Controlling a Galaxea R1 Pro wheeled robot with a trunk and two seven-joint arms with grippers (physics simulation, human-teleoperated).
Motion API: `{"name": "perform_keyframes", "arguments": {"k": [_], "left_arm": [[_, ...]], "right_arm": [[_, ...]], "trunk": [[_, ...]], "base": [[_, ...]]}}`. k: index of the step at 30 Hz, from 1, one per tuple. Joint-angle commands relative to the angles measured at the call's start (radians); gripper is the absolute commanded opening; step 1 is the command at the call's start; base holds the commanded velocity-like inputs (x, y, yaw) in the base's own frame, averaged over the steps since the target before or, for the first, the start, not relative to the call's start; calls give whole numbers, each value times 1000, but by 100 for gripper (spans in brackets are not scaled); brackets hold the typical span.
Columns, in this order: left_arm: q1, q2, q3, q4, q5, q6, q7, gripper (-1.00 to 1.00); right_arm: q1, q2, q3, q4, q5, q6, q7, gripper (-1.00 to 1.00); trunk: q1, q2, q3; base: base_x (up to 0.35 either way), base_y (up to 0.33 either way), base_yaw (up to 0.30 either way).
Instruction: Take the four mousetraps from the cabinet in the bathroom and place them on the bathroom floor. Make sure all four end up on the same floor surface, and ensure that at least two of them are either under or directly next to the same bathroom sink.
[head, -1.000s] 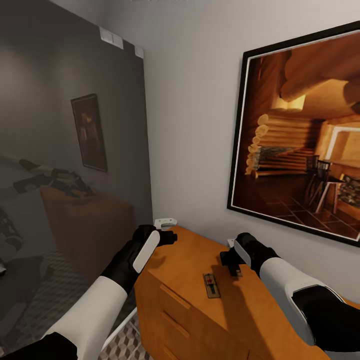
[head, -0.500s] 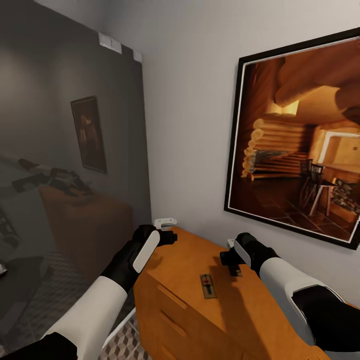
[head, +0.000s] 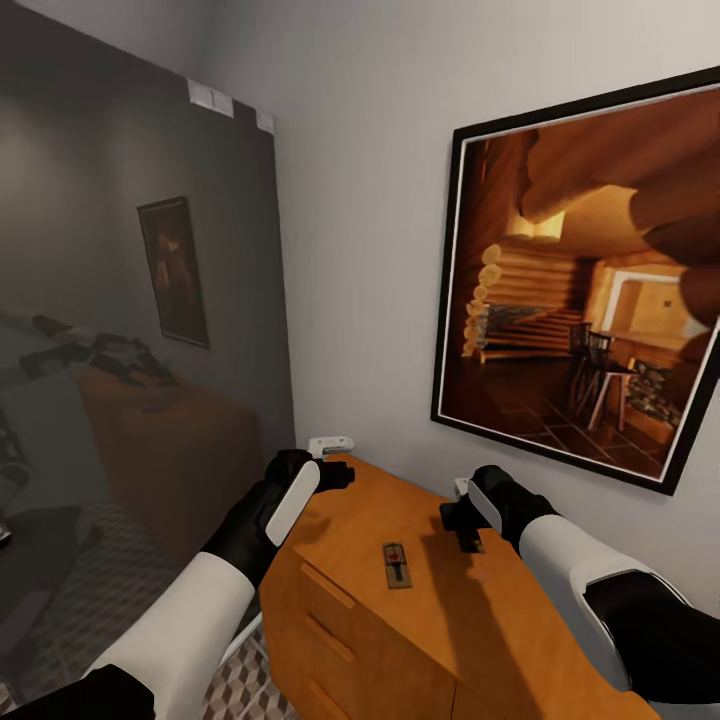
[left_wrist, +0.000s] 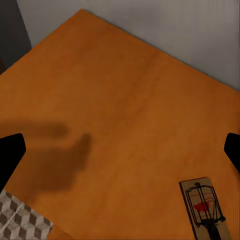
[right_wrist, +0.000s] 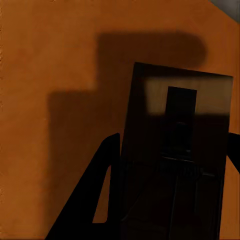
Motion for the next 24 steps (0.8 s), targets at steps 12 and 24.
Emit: {"name": "perform_keyframes", "arguments": {"k": [12,24], "left_arm": [[-1,0,-1,-2,10,2,10,100],[-1,0,-1,-4,11,2,12,100]], "right_arm": [[-1,-1,8,-1,-3,4,4,-100],[-1,-1,8,-1,-3,4,4,-100]], "trunk": [[0,-1,-2],[0,-1,-2]], "base": [[0,0,0],[0,0,0]]}}
